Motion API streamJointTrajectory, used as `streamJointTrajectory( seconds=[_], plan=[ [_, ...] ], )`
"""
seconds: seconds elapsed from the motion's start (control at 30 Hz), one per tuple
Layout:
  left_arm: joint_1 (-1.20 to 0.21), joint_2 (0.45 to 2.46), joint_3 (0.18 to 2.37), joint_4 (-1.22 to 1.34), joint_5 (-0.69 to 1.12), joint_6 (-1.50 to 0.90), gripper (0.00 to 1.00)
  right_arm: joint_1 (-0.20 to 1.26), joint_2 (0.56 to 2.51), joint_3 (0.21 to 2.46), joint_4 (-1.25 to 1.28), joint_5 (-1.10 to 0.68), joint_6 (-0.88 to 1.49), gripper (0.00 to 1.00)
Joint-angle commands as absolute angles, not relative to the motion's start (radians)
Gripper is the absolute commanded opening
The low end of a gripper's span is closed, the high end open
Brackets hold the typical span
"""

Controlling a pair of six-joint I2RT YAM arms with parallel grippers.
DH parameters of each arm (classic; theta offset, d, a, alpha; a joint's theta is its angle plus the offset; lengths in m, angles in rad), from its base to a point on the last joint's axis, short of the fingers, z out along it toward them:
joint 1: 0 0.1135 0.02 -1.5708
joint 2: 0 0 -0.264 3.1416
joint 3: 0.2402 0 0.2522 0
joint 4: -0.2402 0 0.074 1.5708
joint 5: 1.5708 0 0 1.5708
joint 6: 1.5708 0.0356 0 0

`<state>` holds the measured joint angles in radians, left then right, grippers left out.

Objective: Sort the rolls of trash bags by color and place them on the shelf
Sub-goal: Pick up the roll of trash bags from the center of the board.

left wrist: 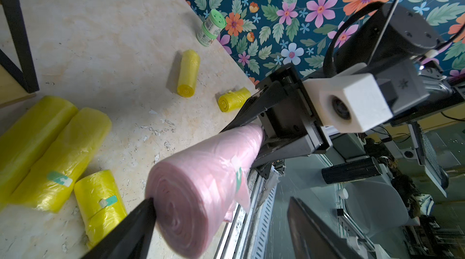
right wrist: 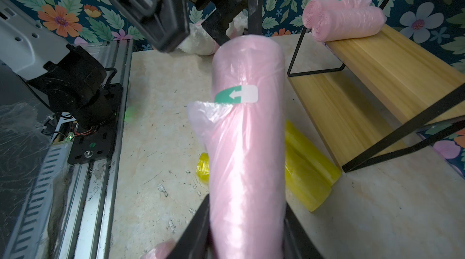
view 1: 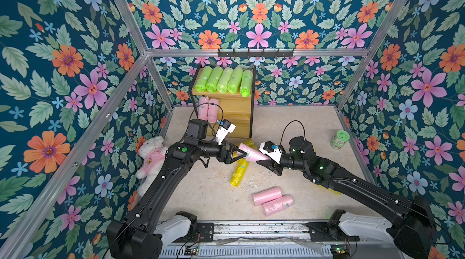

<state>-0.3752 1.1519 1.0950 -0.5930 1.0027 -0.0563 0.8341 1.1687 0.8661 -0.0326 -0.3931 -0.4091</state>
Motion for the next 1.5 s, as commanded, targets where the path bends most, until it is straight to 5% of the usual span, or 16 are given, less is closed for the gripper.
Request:
streamJointTrajectory(
  seconds=[0.0,0.23,0.53,0.97,1.07,1.23,1.47],
  plan=[
    [-0.377,1.166,1.118,-0.641,0.949,0.017,0.88,0.838,1.164,0.866,0.065,-0.507,-0.436,0.38],
    [-0.371,1.162,1.145,-0.63,0.785,0.002,0.89,0.839,1.165,0.865,0.041,-0.464,-0.443,0.37],
    [-0.38,1.16,1.091,-0.548,1.119,-0.001,0.84,0.839,1.173,0.847,0.133,-0.493,-0.421,0.36],
    [-0.382,1.169,1.088,-0.597,1.141,0.049,0.41,0.837,1.199,0.864,0.121,-0.456,-0.441,0.36],
    [-0.379,1.17,1.084,-0.59,1.116,0.046,0.24,0.834,1.207,0.878,0.1,-0.417,-0.43,0.42],
    [-0.351,1.117,1.021,-0.413,0.986,-0.089,0.09,0.816,1.198,0.905,0.039,-0.327,-0.363,0.75],
    [-0.279,0.963,0.833,0.03,0.604,-0.434,0.11,0.763,1.118,0.832,0.108,-0.32,-0.276,0.84]
  ],
)
